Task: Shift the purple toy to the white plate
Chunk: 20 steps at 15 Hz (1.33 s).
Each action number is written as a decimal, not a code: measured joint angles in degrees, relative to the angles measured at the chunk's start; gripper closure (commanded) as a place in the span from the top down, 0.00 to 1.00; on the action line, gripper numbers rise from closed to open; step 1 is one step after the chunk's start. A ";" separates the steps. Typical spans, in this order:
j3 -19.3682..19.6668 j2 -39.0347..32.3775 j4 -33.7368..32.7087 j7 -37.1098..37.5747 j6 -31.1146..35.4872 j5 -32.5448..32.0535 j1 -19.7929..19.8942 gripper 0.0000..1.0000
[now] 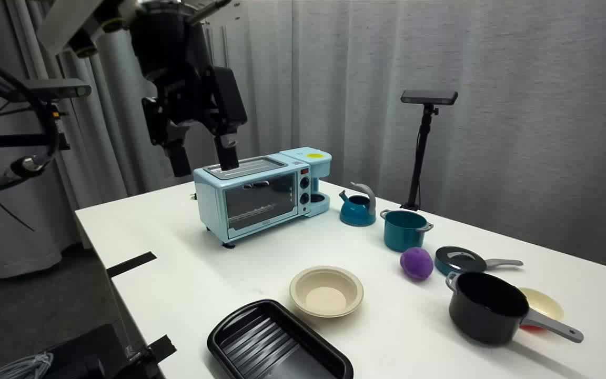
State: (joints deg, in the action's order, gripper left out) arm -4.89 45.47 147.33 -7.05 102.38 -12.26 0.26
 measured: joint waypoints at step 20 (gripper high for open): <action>5.94 -20.51 -11.00 2.93 7.26 0.17 1.06 1.00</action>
State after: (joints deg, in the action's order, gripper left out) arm 1.05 24.97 136.32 -4.13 109.64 -12.10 1.31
